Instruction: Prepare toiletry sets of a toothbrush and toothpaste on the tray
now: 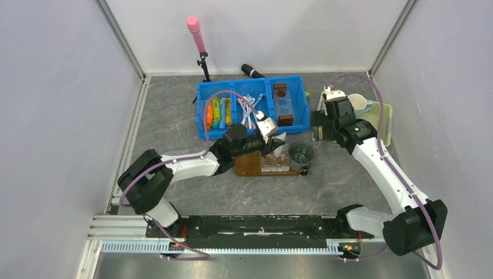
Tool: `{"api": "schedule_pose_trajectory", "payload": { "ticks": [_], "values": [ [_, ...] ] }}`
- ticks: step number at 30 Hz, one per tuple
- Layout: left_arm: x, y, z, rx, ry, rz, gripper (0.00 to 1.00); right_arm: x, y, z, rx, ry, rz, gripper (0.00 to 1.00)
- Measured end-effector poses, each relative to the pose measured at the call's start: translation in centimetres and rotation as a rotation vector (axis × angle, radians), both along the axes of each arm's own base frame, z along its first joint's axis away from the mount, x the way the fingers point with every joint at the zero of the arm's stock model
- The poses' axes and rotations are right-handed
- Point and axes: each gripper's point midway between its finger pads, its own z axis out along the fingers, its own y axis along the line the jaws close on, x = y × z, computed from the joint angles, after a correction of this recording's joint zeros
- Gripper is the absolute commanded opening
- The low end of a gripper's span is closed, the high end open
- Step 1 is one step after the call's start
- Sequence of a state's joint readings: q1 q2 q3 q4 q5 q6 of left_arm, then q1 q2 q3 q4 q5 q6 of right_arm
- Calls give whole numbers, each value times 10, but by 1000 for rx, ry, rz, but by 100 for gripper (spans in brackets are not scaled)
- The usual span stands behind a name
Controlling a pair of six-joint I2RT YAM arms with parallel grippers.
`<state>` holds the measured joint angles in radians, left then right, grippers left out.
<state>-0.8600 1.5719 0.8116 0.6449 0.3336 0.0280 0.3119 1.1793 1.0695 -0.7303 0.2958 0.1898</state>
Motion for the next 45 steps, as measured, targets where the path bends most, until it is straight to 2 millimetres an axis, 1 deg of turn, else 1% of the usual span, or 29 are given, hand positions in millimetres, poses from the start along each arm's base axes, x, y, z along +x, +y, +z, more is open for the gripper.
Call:
{"api": "schedule_pose_trajectory", "payload": {
  "ticks": [7, 11, 16, 20, 24, 28, 35, 38, 41, 43, 45],
  "values": [
    [5, -6, -10, -8, -5, -1, 20, 0, 1, 2, 8, 1, -2, 98],
    [6, -7, -16, -2, -1, -1, 22, -2, 1, 1, 7, 9, -1, 98],
    [7, -10, -24, 2, 3, -6, 28, -4, 0, -1, 5, 20, -1, 98],
    [8, -12, -29, 1, 3, -10, 38, -6, 0, -2, 2, 28, -1, 98],
    [9, -15, -23, -23, -16, -17, 50, -7, 0, -2, 1, 31, -1, 98],
    [9, -15, -19, -35, -25, -17, 57, -7, 0, -2, 1, 34, 0, 98],
    [9, -15, -20, -33, -24, -16, 72, -7, 0, -3, 3, 34, 2, 98],
    [9, -15, -20, -31, -22, -16, 83, -7, 0, -2, 3, 35, 3, 98],
    [9, -14, -21, -23, -14, -15, 99, -6, 1, 0, 6, 31, 6, 98],
    [8, -13, -17, -23, -12, -12, 100, -4, 2, 4, 7, 23, 8, 98],
    [8, -12, -8, -27, -13, -9, 100, -2, 2, 8, 9, 14, 8, 98]
  ]
}}
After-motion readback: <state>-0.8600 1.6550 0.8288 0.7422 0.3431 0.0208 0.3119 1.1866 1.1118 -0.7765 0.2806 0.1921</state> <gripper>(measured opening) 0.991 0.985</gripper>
